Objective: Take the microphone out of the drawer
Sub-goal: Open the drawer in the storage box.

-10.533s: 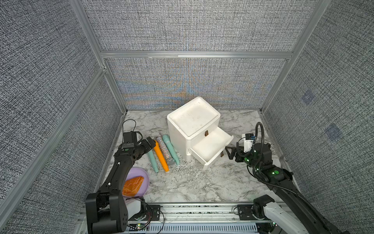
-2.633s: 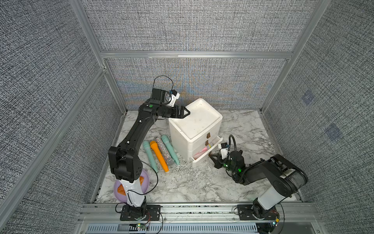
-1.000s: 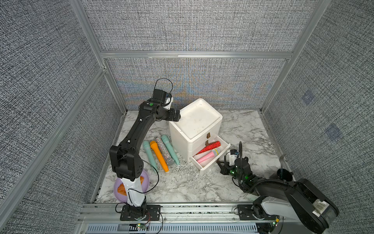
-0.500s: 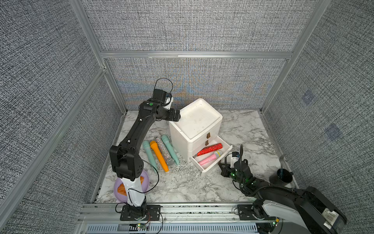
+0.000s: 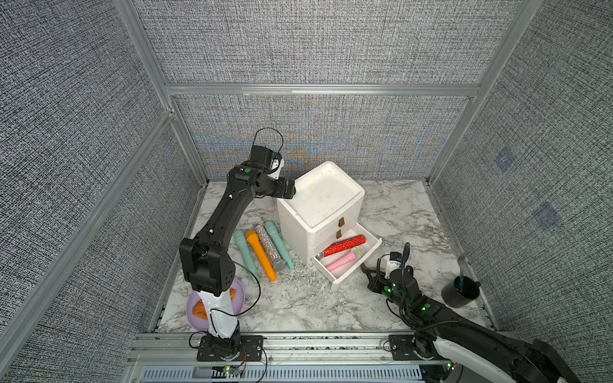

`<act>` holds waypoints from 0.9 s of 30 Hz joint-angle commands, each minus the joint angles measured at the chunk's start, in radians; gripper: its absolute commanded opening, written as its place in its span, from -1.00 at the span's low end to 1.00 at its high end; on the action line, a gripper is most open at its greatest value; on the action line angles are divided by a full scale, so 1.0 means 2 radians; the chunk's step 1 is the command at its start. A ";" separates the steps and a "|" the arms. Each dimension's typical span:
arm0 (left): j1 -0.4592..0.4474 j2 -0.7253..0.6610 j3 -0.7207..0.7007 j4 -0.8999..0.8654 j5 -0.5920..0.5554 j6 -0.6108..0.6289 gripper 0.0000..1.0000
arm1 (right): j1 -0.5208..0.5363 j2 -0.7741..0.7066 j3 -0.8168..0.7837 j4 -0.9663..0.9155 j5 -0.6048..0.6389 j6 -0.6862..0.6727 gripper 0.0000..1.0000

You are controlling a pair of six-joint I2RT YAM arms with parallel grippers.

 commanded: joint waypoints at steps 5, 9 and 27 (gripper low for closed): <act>0.003 -0.004 0.003 0.004 -0.015 -0.001 1.00 | 0.000 -0.001 0.005 -0.073 0.026 0.004 -1.00; 0.003 -0.007 0.003 0.007 -0.005 -0.003 1.00 | 0.000 0.006 0.011 -0.073 0.024 -0.003 -0.97; 0.003 -0.076 -0.007 0.026 0.054 0.024 1.00 | -0.002 -0.006 0.140 -0.194 0.076 -0.078 0.67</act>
